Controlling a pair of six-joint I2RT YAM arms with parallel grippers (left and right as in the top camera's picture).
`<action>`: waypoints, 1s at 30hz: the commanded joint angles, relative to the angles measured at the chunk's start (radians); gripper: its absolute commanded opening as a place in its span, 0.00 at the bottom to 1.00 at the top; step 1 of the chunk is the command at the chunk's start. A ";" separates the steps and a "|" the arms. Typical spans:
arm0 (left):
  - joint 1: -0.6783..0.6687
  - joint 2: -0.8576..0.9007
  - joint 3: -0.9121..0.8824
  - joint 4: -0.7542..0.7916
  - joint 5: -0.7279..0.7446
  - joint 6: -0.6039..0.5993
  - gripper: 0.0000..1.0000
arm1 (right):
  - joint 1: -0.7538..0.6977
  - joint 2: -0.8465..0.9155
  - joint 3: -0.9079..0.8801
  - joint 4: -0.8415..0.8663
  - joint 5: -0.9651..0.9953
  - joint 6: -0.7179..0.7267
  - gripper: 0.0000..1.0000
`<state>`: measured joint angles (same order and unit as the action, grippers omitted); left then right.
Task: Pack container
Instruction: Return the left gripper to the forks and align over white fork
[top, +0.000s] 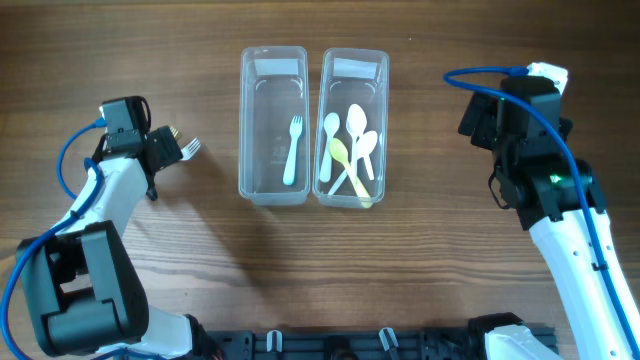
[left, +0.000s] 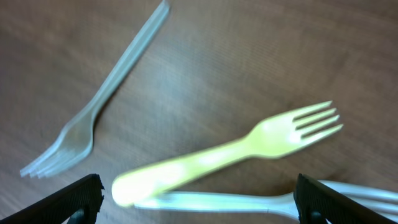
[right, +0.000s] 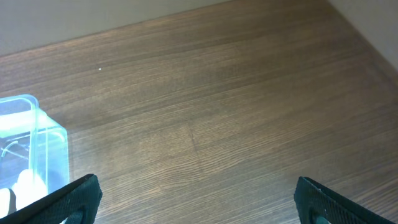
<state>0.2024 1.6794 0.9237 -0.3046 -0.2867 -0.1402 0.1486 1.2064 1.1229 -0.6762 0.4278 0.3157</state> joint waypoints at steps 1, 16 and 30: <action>0.003 0.005 0.008 -0.040 0.009 -0.161 0.97 | -0.002 0.002 0.014 0.002 0.016 -0.001 1.00; 0.003 0.004 0.008 -0.217 0.013 -0.837 0.70 | -0.002 0.002 0.014 0.002 0.016 -0.001 1.00; 0.003 0.011 0.006 -0.130 0.088 -1.022 0.67 | -0.002 0.002 0.014 0.002 0.016 -0.002 1.00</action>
<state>0.2024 1.6794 0.9249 -0.4400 -0.2085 -1.1286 0.1486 1.2060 1.1229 -0.6762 0.4274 0.3157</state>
